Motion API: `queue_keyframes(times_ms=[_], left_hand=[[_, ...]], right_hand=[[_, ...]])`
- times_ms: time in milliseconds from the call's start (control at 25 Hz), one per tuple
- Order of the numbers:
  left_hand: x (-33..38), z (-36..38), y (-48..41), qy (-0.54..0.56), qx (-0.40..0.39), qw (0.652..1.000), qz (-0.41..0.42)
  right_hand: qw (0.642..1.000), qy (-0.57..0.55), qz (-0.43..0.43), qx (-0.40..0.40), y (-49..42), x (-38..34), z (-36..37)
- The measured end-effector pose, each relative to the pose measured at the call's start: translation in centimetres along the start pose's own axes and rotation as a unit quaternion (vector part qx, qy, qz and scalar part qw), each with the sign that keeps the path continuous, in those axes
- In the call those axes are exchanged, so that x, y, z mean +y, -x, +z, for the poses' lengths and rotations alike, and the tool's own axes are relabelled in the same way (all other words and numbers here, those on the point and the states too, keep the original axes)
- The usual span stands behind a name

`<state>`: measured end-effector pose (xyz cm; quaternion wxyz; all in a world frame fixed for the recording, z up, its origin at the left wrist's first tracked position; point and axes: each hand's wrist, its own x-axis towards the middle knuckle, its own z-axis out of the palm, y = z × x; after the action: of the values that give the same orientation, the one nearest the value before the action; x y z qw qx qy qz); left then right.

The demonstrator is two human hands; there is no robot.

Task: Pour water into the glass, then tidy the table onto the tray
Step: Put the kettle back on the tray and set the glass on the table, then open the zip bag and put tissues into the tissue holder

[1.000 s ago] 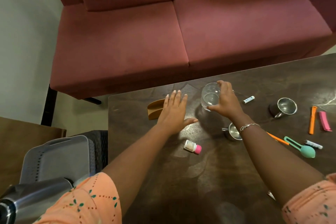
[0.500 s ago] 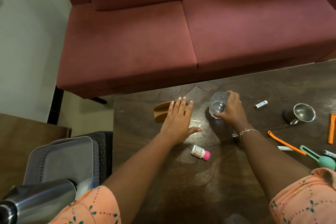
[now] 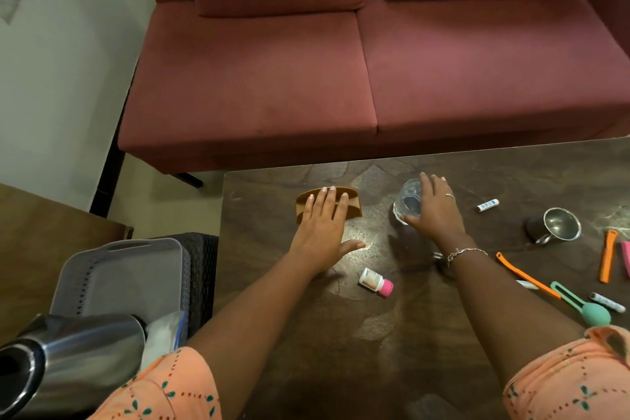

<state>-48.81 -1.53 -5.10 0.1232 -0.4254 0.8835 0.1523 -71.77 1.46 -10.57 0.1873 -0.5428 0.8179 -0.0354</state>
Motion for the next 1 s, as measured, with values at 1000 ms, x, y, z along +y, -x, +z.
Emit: queue_keyframes(times_ms=[1000], left_hand=[[-19.6,6.8,27.6,0.181,0.037,0.949,-0.255]], right_hand=[[0.911,0.089,-0.396,-0.077,18.0,-29.9,7.2]])
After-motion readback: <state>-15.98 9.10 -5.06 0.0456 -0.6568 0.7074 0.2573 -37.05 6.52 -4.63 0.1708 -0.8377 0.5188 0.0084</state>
